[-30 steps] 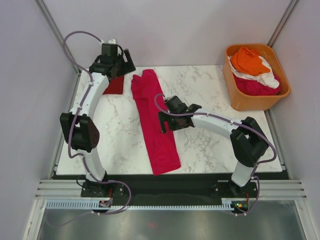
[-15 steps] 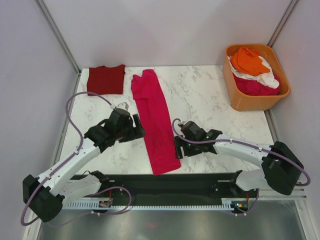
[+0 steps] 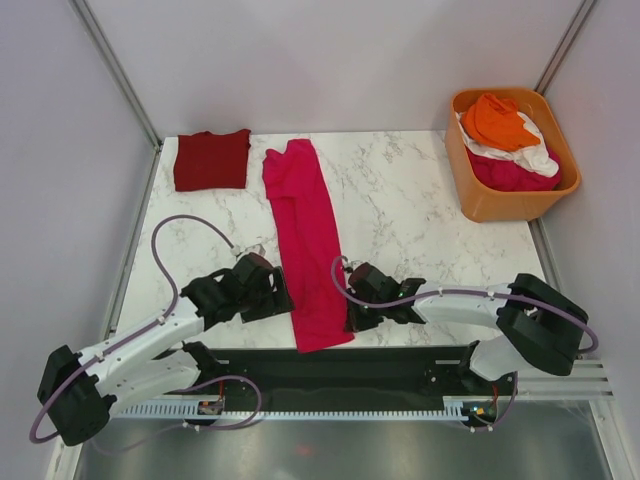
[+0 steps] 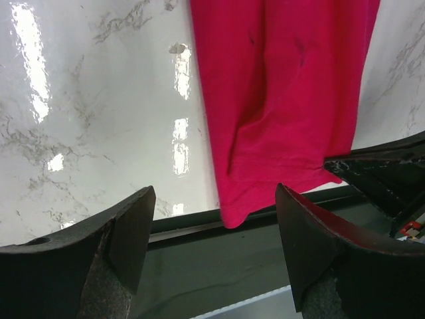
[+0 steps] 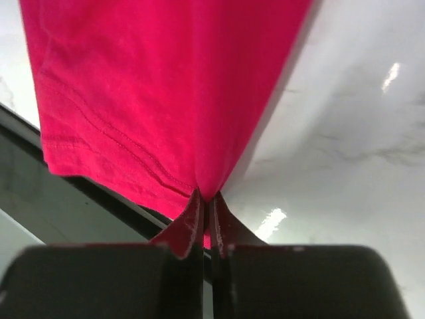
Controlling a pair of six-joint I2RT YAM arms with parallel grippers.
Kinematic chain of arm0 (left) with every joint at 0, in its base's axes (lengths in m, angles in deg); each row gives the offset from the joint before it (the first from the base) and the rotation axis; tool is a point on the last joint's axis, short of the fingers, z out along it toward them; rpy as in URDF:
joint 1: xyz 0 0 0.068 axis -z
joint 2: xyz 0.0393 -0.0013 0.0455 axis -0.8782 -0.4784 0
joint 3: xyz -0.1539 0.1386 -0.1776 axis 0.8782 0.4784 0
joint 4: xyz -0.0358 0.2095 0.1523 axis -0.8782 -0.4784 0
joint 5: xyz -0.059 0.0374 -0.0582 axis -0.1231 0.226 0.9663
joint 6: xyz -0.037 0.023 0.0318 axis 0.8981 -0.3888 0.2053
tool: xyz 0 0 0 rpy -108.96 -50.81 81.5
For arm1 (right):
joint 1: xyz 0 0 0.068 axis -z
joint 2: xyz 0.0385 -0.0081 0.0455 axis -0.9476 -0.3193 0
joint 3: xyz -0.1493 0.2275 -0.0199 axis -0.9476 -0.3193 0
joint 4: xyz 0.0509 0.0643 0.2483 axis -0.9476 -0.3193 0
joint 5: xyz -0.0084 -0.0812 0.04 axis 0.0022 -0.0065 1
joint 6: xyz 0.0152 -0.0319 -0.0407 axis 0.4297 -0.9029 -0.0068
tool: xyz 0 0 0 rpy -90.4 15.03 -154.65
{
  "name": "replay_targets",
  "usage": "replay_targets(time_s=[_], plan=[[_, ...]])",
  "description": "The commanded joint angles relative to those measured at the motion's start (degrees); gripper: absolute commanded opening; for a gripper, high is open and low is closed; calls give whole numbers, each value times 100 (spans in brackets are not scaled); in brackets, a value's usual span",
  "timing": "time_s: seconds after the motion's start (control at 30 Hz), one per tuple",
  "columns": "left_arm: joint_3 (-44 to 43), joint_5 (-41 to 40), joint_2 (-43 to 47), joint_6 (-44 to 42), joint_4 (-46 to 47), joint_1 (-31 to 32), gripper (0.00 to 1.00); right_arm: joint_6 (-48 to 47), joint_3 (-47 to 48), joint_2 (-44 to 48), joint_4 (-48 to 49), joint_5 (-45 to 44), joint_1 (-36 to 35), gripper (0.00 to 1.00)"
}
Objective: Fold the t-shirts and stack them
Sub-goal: Fold the tshirt
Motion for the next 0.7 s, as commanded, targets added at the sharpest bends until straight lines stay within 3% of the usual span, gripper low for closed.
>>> replay_targets(time_s=[0.0, 0.2, 0.23, 0.27, 0.37, 0.53, 0.67], plan=[[48, -67, -42, 260, 110, 151, 80, 360, -132, -316, 517, -6, -484, 0], [303, -67, 379, 260, 110, 301, 80, 624, 317, -336, 334, -339, -1091, 2], [330, -67, 467, 260, 110, 310, 80, 633, 308, -274, 255, -453, -1083, 12], [339, -67, 650, 260, 110, 310, 80, 624, 325, -221, 150, -585, -1083, 49], [479, -67, 880, 260, 110, 310, 80, 493, 465, -28, -543, -1120, -1083, 93], [690, -67, 714, 260, 110, 581, 80, 335, 633, 271, -879, -1481, -1083, 96], [848, -67, 407, 260, 110, 1537, 80, 220, 800, 281, -1099, -1763, -1048, 97]])
